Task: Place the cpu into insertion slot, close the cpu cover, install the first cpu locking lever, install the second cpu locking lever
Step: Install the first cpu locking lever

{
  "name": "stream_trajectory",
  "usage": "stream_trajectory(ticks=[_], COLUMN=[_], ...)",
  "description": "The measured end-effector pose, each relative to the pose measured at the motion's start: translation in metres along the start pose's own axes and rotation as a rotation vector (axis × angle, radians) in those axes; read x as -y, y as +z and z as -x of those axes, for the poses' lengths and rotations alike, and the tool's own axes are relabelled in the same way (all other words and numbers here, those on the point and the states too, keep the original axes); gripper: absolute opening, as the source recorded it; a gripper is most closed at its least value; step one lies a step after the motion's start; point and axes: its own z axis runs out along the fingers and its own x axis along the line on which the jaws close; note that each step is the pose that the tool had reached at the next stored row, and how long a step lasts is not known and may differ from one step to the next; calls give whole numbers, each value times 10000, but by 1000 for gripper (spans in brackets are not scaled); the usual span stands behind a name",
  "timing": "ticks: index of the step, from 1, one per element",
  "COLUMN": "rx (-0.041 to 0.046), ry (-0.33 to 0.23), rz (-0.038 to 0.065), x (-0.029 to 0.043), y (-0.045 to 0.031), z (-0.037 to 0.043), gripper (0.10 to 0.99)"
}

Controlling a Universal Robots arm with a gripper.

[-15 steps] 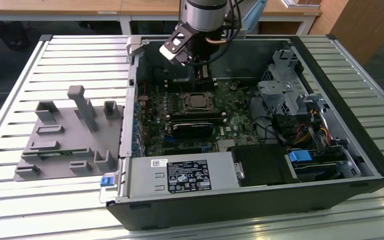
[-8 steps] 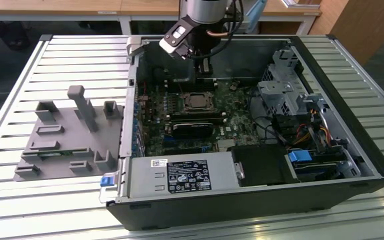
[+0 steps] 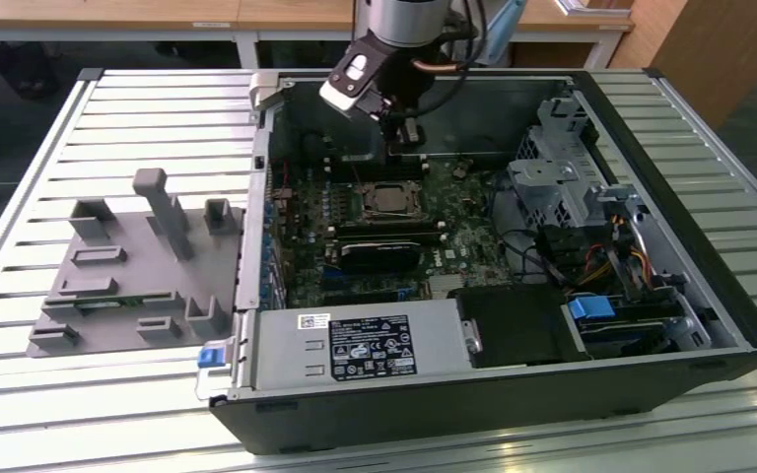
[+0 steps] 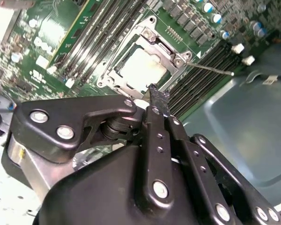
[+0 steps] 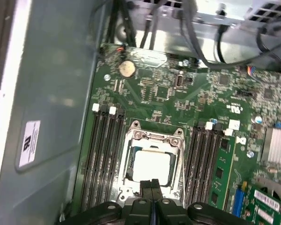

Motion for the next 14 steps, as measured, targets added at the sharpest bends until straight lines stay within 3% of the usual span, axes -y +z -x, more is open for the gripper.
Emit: stream_trajectory(ticks=[14], rx=[-40], ry=[-2533], rz=[-63], x=[0], y=[1], z=[0], gripper=[106])
